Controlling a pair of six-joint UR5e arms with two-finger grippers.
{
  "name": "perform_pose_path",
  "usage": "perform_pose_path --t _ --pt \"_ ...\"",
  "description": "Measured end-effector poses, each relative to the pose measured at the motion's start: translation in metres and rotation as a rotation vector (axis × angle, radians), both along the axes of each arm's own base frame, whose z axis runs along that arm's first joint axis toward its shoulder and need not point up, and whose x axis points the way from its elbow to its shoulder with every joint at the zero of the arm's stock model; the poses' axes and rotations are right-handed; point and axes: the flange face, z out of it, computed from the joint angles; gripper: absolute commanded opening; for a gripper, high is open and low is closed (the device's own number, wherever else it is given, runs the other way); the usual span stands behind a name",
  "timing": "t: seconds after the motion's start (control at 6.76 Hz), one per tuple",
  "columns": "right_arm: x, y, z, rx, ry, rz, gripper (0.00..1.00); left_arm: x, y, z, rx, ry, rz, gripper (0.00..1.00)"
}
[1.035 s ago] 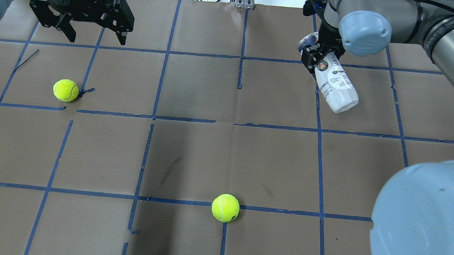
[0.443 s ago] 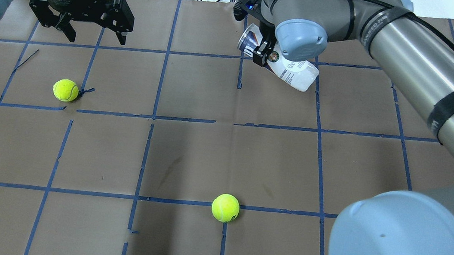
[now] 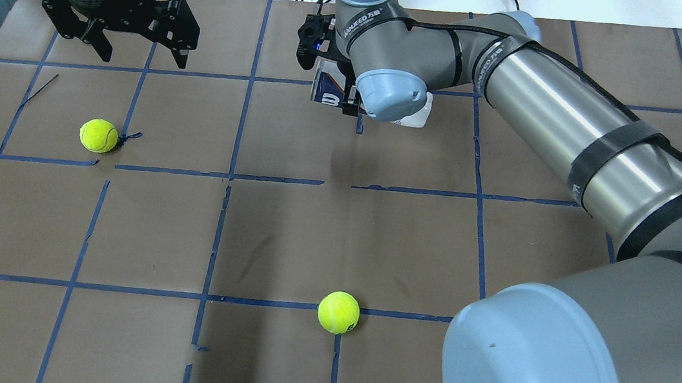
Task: Lift up tennis ball bucket
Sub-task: 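Lift the can with the right gripper and carry it toward the left gripper, then grasp the can with the left gripper while the right gripper releases and withdraws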
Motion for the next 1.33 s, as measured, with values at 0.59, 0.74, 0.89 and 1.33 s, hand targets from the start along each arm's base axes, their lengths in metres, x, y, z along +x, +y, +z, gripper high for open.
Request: perform_pose_path --t 0.59,0.74,0.89,1.33 --pt "0.011 -0.002 -0.035 0.000 0.042 0.128 0.73 0.001 -0.005 0.000 -0.003 -0.005 -0.030 1.00" --pt "0.011 -0.002 -0.038 0.000 0.054 0.153 0.73 0.002 -0.012 -0.001 -0.007 -0.005 -0.030 1.00" --pt "0.010 -0.002 -0.043 0.006 0.059 0.163 0.76 0.002 -0.017 -0.004 -0.004 -0.004 -0.028 1.00" --pt "0.007 0.003 -0.059 0.006 0.062 0.170 0.80 -0.001 -0.062 -0.068 0.040 0.015 -0.025 1.00"
